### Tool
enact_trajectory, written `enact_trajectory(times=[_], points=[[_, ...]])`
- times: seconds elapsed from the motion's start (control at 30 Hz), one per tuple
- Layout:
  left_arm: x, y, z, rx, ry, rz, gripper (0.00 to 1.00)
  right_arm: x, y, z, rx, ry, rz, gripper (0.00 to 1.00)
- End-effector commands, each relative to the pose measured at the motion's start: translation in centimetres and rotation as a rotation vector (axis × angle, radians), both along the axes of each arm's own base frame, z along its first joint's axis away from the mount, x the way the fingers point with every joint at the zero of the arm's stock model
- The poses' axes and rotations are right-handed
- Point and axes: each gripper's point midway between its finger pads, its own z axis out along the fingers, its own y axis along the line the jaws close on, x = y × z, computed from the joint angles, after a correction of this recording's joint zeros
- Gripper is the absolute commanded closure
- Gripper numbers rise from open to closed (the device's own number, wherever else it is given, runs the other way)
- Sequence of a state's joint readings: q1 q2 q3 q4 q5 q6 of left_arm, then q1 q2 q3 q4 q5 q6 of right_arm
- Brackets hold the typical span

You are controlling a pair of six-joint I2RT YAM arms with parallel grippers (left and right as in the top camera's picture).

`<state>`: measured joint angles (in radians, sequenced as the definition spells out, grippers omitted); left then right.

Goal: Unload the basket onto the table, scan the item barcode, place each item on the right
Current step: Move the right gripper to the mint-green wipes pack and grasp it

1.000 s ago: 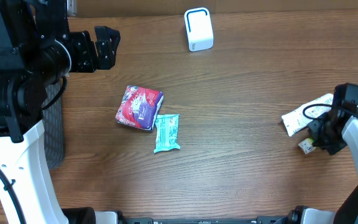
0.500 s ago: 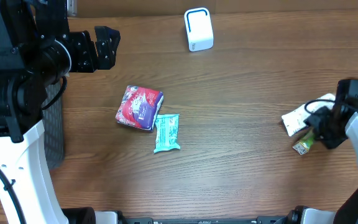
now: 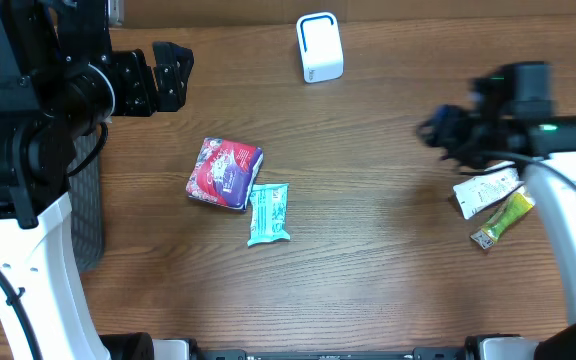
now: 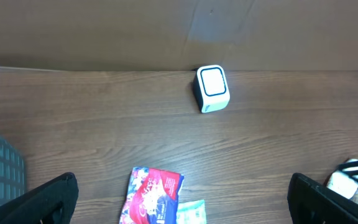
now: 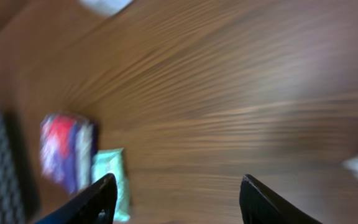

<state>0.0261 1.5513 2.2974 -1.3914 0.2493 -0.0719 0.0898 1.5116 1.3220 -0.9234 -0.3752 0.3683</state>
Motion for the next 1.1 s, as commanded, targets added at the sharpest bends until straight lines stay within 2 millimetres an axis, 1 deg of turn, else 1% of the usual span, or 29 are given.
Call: enact_trajectory(times=[0.0,0.07,0.23,0.3,0.37,0.5,0.67,0.8,0.93,1.07], points=[[0.1,0.0,0.2,0.014,-0.012,-0.008,0.0,-0.6,5.6,-0.9,0.056,0.02,0.162,0.35],[0.1,0.0,0.2,0.014,-0.012,-0.008,0.01,-1.0,8.2,-2.5,0.059,0.062,0.212,0.35],[0.1,0.0,0.2,0.014,-0.012,-0.008,0.0,-2.3,13.8,-7.0,0.075,0.169,0.3,0.35],[0.1,0.0,0.2,0.014,-0.012,-0.008,0.0,-3.0,15.8,-8.3,0.096,0.196,0.353,0.35],[0.1,0.0,0.2,0.014,-0.012,-0.008,0.0,-3.7,17.1,-9.3,0.104,0.219,0.387,0.35],[0.1,0.0,0.2,0.014,-0.012,-0.008,0.0,-4.5,18.6,-10.9,0.102,0.261,0.4,0.35],[0.1,0.0,0.2,0.014,-0.012,-0.008,0.0,-4.8,20.3,-12.5,0.109,0.278,0.401,0.35],[0.1,0.0,0.2,0.014,-0.012,-0.008,0.0,-5.0,21.1,-13.9,0.106,0.306,0.392,0.35],[0.1,0.0,0.2,0.014,-0.012,-0.008,0.0,-5.4,21.7,-15.8,0.095,0.33,0.405,0.35],[0.1,0.0,0.2,0.014,-0.012,-0.008,0.0,-6.0,22.7,-16.6,0.118,0.348,0.435,0.35]])
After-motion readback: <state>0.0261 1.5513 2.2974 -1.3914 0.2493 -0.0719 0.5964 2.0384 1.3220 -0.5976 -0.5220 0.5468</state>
